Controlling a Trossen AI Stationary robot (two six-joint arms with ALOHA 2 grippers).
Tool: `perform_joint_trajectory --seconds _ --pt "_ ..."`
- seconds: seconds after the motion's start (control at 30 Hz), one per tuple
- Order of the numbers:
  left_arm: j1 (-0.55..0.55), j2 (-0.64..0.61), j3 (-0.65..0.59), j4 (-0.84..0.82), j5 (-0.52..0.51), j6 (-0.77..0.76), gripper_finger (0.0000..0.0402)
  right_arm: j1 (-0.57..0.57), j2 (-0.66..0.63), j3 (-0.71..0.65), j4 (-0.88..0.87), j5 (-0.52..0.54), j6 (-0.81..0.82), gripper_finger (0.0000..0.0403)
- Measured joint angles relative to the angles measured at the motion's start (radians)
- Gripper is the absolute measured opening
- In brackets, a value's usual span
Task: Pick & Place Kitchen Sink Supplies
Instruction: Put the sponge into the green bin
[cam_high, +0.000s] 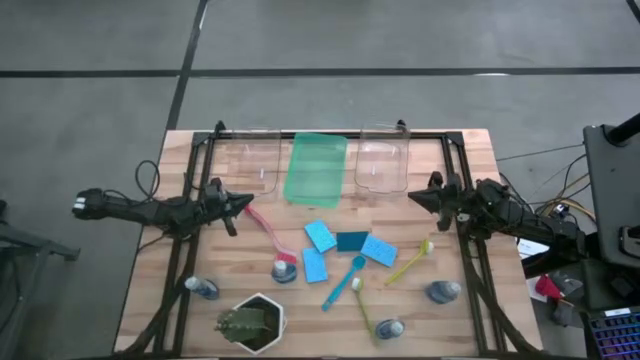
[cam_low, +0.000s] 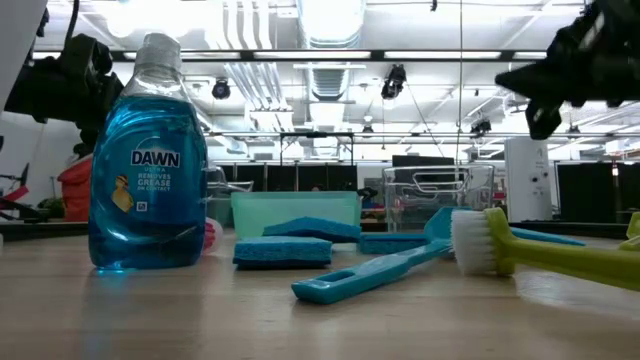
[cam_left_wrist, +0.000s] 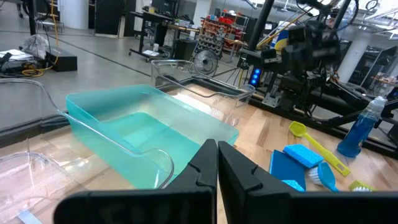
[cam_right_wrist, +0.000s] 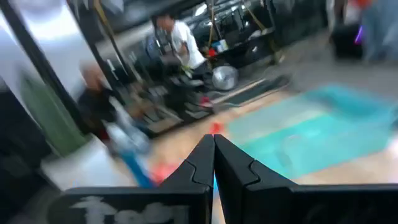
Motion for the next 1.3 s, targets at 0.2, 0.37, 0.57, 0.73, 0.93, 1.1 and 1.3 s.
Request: perform_joint_trajectory --seconds 0.2,0.37,0.57,0.73,0.93,1.1,1.3 --pt "0.000 0.000 0.000 0.000 0.000 0.000 0.0007 0.000 0.007 0.041 -0.062 -0.014 0.350 0.0009" --pt "0.000 0.000 0.000 0.003 0.000 0.000 0.0007 0.000 0.035 0.037 -0.032 -0.080 0.574 0.0009" --pt "0.000 0.001 0.000 0.004 0.000 0.000 0.0007 0.026 0.109 0.034 0.018 -0.130 0.823 0.0012" --pt "0.000 0.001 0.000 0.007 0.000 0.000 0.0007 0.105 0.213 0.090 0.031 -0.130 0.925 0.0043" --pt "0.000 0.001 0.000 0.014 0.000 0.000 0.0007 0.234 0.419 0.237 -0.012 -0.106 0.952 0.0106" --pt "0.000 0.001 0.000 0.017 0.000 0.000 0.0007 0.307 0.619 0.387 -0.219 -0.099 0.956 0.0153" --pt "0.000 0.001 0.000 0.018 0.000 0.000 0.0007 0.350 0.826 0.547 -0.620 -0.099 0.926 0.0182"
